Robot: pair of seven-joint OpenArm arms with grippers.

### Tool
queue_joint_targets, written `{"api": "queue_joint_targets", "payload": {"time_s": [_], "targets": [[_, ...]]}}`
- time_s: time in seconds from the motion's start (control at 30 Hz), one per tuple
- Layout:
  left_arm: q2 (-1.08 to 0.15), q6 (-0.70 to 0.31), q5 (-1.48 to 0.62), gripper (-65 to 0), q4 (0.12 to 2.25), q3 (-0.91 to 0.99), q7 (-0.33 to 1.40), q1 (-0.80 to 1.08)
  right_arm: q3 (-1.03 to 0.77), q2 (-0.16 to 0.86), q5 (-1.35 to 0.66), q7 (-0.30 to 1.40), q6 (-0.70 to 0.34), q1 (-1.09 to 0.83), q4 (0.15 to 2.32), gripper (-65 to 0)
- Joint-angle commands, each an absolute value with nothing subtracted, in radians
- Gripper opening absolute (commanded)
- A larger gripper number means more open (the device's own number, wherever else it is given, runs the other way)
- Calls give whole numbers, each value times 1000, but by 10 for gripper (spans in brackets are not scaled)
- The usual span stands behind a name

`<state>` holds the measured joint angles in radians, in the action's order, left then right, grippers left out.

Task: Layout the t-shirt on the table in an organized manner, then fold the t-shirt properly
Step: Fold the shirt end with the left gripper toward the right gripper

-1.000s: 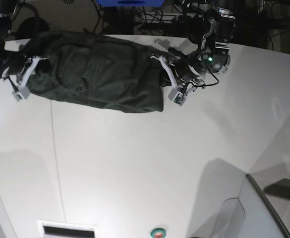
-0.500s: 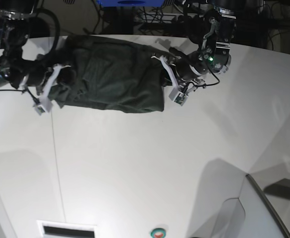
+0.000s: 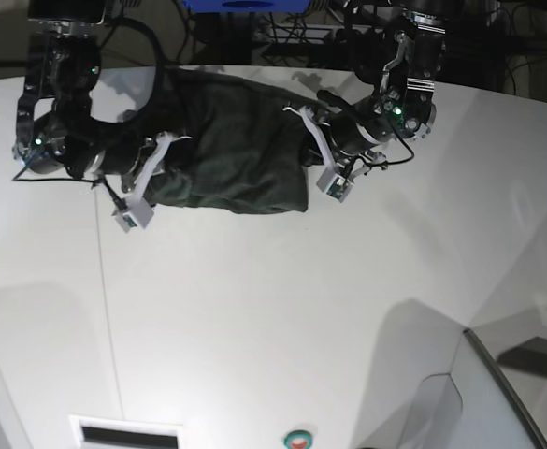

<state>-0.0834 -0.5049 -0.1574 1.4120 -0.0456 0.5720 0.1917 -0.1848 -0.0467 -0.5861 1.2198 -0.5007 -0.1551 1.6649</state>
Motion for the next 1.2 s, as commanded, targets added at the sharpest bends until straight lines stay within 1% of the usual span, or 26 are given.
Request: {"api": "queue_joint_targets", "payload": {"time_s": [0.0,0.13,0.27,0.6,0.67,0.73,0.8,0.93,1.17], "targets": [[-82,-512,-170,-650,1429,-45,555,186,-170,-47,-604,1207,-490,-140,1679,-642],[-82,-512,-170,-650,1429,-45,555,186,-117,-58,-605,1199,-486,-137,1676,-642],[-82,-512,-171,-650,1429,-45,555,188,-99,-102,-598,1199,-486,-127,1646,-642],[-90,-510,-166,-650,1445,-35,556,200,-96,-102,-601,1148,-486,-81,1504,-642],[-127,-495,-166,-650,1477,-31,556,222,-96,-102,-601,1148,-487,-73,1492,-642],[-159,-444,-166,-650,1520,-31,556,239,-96,-102,-601,1148,-487,-67,1489,-642],[-194,-421,-166,-650,1554,-31,556,257,-96,-102,-601,1148,-487,-59,1486,-642],[-240,-418,-166,-650,1573,-33,556,289,-84,-104,-599,1148,-487,-51,1484,-642],[-249,-418,-166,-650,1583,-33,558,331,4,-102,-599,1089,-486,-39,1471,-642]]}}
